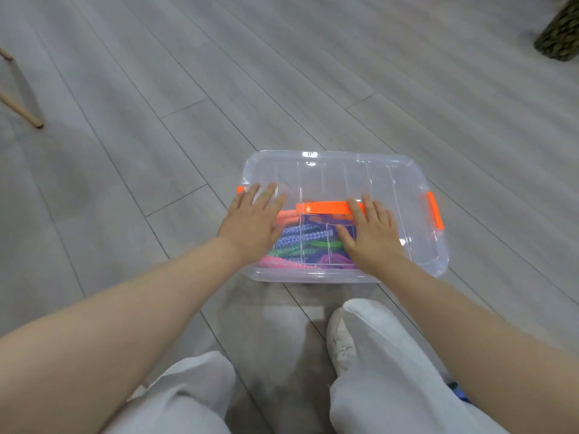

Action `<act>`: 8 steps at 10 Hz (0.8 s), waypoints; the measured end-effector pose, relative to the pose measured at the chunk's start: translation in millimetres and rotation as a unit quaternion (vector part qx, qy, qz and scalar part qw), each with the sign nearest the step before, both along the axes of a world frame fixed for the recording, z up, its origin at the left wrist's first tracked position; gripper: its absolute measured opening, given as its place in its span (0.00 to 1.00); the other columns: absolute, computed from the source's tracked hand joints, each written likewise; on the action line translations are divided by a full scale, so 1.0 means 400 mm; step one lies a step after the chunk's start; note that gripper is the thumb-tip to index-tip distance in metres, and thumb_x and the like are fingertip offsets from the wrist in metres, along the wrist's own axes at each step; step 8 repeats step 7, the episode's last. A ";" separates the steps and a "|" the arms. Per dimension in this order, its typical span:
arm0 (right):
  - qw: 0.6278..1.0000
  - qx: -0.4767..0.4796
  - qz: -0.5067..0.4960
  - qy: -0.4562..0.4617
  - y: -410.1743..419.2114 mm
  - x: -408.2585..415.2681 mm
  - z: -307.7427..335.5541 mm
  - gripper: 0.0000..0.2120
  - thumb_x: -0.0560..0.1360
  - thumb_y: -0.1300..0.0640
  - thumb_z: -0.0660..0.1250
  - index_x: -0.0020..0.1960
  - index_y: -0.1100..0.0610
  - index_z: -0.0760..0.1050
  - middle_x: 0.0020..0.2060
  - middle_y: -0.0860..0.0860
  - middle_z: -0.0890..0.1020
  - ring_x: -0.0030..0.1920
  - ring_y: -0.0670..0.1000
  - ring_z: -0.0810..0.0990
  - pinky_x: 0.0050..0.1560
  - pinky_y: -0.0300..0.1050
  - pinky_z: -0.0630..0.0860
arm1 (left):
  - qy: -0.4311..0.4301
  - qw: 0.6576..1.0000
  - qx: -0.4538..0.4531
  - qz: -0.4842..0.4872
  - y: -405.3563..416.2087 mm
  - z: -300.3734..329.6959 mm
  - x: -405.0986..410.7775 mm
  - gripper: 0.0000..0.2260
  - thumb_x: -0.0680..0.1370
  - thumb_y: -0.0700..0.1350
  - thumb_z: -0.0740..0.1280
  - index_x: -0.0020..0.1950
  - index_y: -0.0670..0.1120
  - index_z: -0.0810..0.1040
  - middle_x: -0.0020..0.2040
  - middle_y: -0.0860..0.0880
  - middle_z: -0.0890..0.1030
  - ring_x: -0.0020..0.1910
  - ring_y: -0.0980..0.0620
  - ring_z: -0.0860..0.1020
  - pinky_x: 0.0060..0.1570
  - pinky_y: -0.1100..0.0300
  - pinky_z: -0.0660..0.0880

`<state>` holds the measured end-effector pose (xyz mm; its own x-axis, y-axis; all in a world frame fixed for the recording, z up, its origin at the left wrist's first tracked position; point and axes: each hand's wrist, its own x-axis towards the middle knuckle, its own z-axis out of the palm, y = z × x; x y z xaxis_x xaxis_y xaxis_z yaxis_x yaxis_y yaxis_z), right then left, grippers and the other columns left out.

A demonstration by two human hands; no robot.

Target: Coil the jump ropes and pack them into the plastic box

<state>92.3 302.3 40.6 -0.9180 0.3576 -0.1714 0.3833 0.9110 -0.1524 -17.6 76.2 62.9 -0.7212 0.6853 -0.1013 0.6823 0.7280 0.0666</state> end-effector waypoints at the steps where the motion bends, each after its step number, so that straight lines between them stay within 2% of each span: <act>1: 1.000 0.000 -0.013 0.014 0.000 -0.051 -0.013 0.36 0.74 0.34 0.43 0.78 0.47 0.53 0.78 0.54 0.53 0.77 0.57 0.51 0.75 0.54 0.46 | -0.068 0.996 -0.043 -0.039 0.059 -0.042 -0.031 0.31 0.79 0.65 0.47 0.79 0.56 0.44 0.80 0.47 0.44 0.78 0.41 0.43 0.74 0.42 0.42; 2: 0.997 0.006 -0.065 0.035 0.006 -0.102 -0.032 0.34 0.75 0.34 0.45 0.78 0.47 0.53 0.78 0.53 0.53 0.77 0.56 0.51 0.76 0.55 0.46 | -0.038 0.997 -0.035 -0.061 0.103 -0.070 -0.127 0.34 0.75 0.70 0.39 0.79 0.57 0.44 0.80 0.48 0.44 0.78 0.42 0.43 0.74 0.41 0.42; 3: 0.995 0.011 -0.094 0.035 0.030 -0.158 -0.037 0.31 0.79 0.37 0.50 0.78 0.47 0.52 0.79 0.52 0.51 0.77 0.56 0.50 0.76 0.55 0.45 | -0.020 0.994 -0.019 -0.102 0.142 -0.079 -0.229 0.35 0.73 0.69 0.38 0.79 0.57 0.47 0.80 0.47 0.49 0.78 0.41 0.47 0.74 0.41 0.44; 4: 0.993 0.006 -0.117 0.031 0.059 -0.196 -0.027 0.31 0.78 0.36 0.48 0.78 0.47 0.52 0.79 0.52 0.51 0.77 0.56 0.50 0.76 0.54 0.44 | -0.025 0.993 -0.029 -0.114 0.187 -0.070 -0.281 0.35 0.73 0.68 0.36 0.79 0.57 0.45 0.80 0.48 0.48 0.78 0.42 0.47 0.74 0.41 0.44; 5: 0.992 0.003 -0.122 0.012 0.066 -0.220 -0.013 0.37 0.74 0.33 0.39 0.78 0.48 0.52 0.79 0.53 0.51 0.77 0.57 0.50 0.76 0.55 0.45 | -0.037 0.990 -0.056 -0.123 0.212 -0.060 -0.305 0.34 0.73 0.68 0.35 0.78 0.58 0.41 0.80 0.49 0.43 0.78 0.42 0.44 0.74 0.41 0.43; 6: 0.992 -0.010 -0.112 -0.054 0.075 -0.232 0.022 0.40 0.72 0.32 0.36 0.79 0.50 0.52 0.78 0.56 0.52 0.77 0.59 0.50 0.76 0.55 0.44 | -0.061 0.982 -0.122 -0.128 0.228 0.003 -0.317 0.31 0.79 0.66 0.44 0.78 0.56 0.40 0.80 0.48 0.42 0.78 0.42 0.43 0.74 0.41 0.43; 7: 0.988 -0.044 -0.119 -0.093 0.095 -0.253 0.120 0.39 0.73 0.30 0.40 0.78 0.49 0.51 0.79 0.55 0.52 0.77 0.57 0.50 0.76 0.56 0.46 | -0.094 0.979 -0.126 -0.132 0.239 0.115 -0.313 0.30 0.81 0.62 0.47 0.79 0.54 0.42 0.80 0.46 0.44 0.78 0.41 0.45 0.75 0.42 0.43; 8: 0.988 -0.044 -0.119 -0.093 0.095 -0.253 0.120 0.39 0.73 0.30 0.40 0.78 0.49 0.51 0.79 0.55 0.52 0.77 0.57 0.50 0.76 0.56 0.46 | -0.094 0.979 -0.126 -0.132 0.239 0.115 -0.313 0.30 0.81 0.62 0.47 0.79 0.54 0.42 0.80 0.46 0.44 0.78 0.41 0.45 0.75 0.42 0.43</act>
